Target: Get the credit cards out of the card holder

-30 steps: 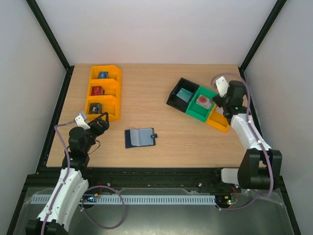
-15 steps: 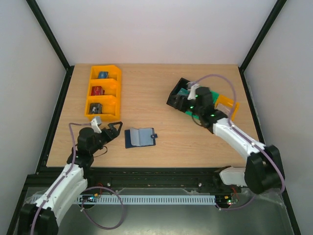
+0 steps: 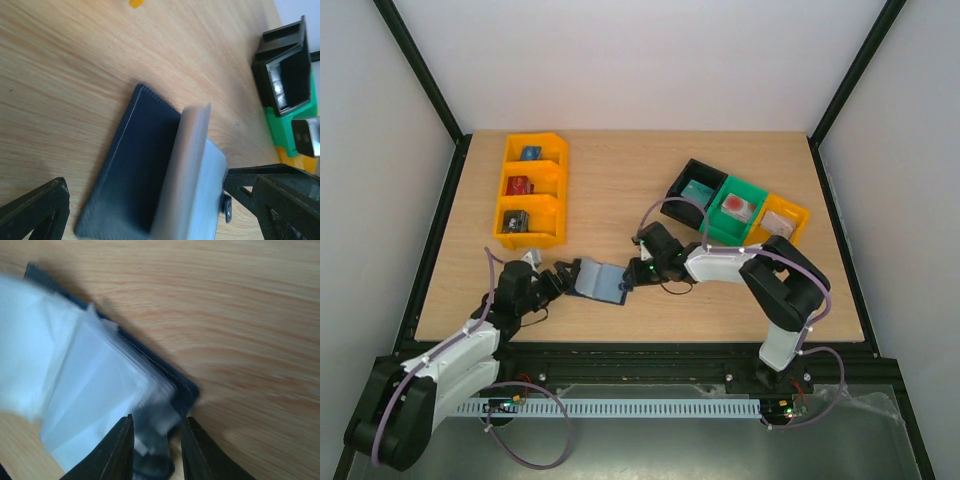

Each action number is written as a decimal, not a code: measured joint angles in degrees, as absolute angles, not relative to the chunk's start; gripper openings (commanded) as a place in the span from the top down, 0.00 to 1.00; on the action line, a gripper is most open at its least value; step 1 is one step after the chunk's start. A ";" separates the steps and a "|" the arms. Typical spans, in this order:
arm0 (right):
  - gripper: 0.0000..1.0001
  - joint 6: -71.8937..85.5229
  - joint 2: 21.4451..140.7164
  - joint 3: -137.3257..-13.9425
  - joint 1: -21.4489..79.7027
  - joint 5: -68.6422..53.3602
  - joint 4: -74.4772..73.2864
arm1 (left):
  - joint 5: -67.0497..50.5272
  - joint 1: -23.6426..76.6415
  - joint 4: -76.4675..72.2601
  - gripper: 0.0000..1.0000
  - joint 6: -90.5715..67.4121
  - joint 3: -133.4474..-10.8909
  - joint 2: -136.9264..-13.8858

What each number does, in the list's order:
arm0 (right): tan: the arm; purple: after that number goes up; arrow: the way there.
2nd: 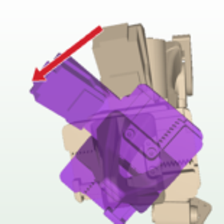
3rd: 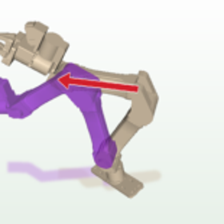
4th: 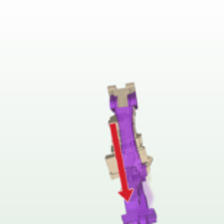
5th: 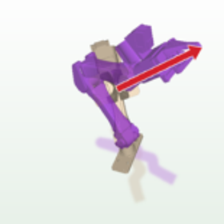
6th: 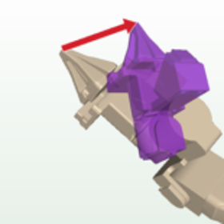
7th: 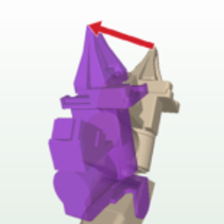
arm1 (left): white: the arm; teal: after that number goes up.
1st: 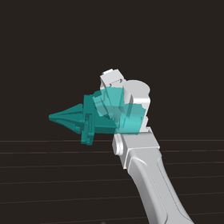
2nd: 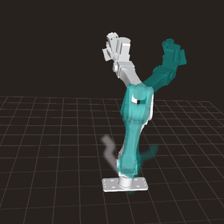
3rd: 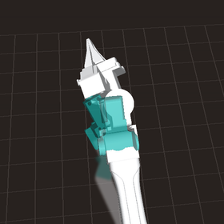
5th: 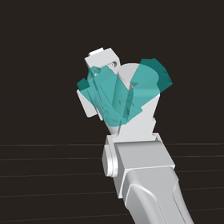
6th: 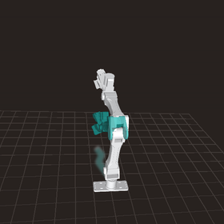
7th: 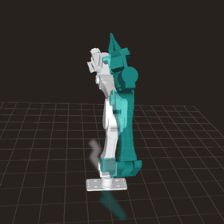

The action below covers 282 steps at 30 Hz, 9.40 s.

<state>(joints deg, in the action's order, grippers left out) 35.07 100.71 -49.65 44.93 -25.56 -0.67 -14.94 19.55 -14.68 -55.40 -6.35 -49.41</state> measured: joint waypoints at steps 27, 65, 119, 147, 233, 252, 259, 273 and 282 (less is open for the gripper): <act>0.60 34.04 109.58 -60.64 48.84 -24.27 1.19 | -10.24 27.29 -26.79 0.01 -45.25 -5.48 -58.92; 0.01 31.90 70.37 -45.12 38.33 -47.13 28.23 | -39.48 16.84 -41.30 0.98 -33.19 -24.91 -39.86; 0.98 22.70 102.17 -78.02 45.80 3.05 -34.11 | -16.88 14.33 -22.68 0.01 -31.73 -18.57 -36.73; 0.98 19.22 87.07 -72.79 46.15 -33.54 -17.78 | -25.15 15.53 -24.71 0.01 -12.14 -21.85 -34.85; 0.98 24.91 98.04 -84.20 48.53 9.28 -35.70 | -23.44 14.39 -17.91 0.68 -28.99 -17.91 -36.56; 0.98 23.75 98.24 -81.67 53.65 -22.09 -21.71 | -19.90 19.46 -18.96 0.70 -36.53 -16.91 -39.22; 0.98 22.90 95.13 -79.57 53.30 -27.00 -17.34 | -15.22 18.96 -15.70 0.60 -34.48 -17.30 -38.22; 0.98 19.97 86.59 -71.24 51.33 -32.12 -12.36 | -16.23 17.54 -14.59 0.47 -33.87 -17.82 -37.45; 0.98 21.71 82.70 -66.00 48.05 -38.68 -7.07 | -17.89 17.54 -15.49 0.47 -33.39 -17.96 -37.04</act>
